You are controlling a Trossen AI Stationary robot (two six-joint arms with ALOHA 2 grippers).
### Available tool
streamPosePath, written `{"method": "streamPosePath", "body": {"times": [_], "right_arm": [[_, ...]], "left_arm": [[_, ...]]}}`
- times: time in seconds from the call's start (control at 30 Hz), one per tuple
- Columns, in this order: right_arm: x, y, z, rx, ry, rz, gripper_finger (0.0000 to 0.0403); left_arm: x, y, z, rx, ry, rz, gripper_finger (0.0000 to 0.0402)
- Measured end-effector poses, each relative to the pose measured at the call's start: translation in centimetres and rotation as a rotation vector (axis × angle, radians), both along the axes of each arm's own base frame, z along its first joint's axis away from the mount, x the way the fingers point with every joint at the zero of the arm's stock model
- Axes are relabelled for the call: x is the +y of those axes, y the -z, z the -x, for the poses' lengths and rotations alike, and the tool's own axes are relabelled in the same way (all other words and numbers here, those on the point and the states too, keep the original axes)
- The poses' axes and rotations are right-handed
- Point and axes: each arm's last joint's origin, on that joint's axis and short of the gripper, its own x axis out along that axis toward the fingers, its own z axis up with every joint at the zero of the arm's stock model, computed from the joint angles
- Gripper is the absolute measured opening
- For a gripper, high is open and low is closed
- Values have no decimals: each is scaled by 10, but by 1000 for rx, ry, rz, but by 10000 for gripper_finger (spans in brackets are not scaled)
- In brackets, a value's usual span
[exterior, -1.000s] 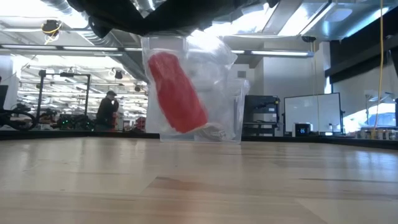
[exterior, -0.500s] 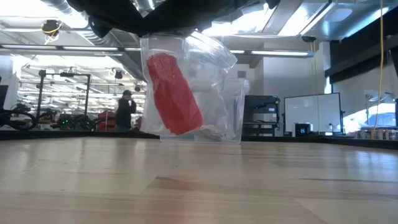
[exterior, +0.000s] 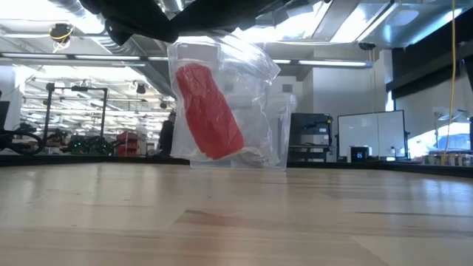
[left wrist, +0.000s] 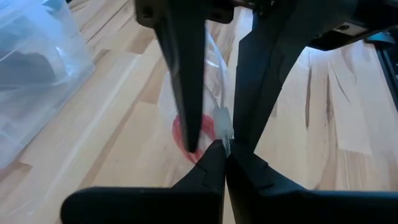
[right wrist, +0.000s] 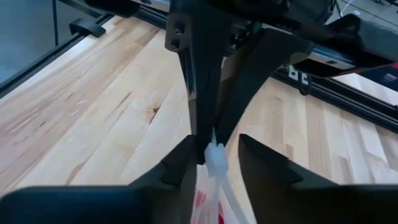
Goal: Roll bandage
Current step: Close the transparent zip bag
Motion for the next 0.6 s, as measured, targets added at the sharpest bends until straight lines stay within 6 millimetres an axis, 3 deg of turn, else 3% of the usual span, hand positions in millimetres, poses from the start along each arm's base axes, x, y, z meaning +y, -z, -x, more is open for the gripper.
{"method": "streamPosePath", "body": {"times": [0.27, 0.43, 0.6], "right_arm": [[0, 0, 0, 6, -3, 0, 24], [0, 0, 1, 8, -2, 0, 24], [0, 0, 1, 8, 4, 4, 48]], "left_arm": [[0, 0, 0, 3, -1, -3, 0], [0, 0, 0, 3, 0, -2, 0], [0, 0, 0, 2, 0, -1, 0]]}}
